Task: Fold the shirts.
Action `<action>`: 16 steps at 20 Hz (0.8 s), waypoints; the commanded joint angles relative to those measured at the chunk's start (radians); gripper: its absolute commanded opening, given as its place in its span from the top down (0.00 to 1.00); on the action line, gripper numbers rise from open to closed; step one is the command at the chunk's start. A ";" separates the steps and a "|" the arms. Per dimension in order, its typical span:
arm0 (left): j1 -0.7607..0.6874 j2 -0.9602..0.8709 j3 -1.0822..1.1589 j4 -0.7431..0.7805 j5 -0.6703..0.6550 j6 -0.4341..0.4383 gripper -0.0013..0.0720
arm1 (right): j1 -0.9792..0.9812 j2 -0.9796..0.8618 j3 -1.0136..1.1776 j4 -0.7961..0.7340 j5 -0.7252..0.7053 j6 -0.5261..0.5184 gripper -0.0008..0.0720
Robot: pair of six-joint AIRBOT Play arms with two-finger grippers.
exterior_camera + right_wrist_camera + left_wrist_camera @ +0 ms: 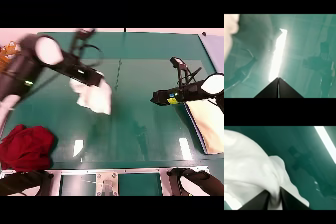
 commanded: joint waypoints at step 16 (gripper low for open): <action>0.370 -0.155 -0.290 -0.154 0.144 0.025 0.05 | -0.130 -0.047 -0.453 0.211 -0.208 -0.051 0.31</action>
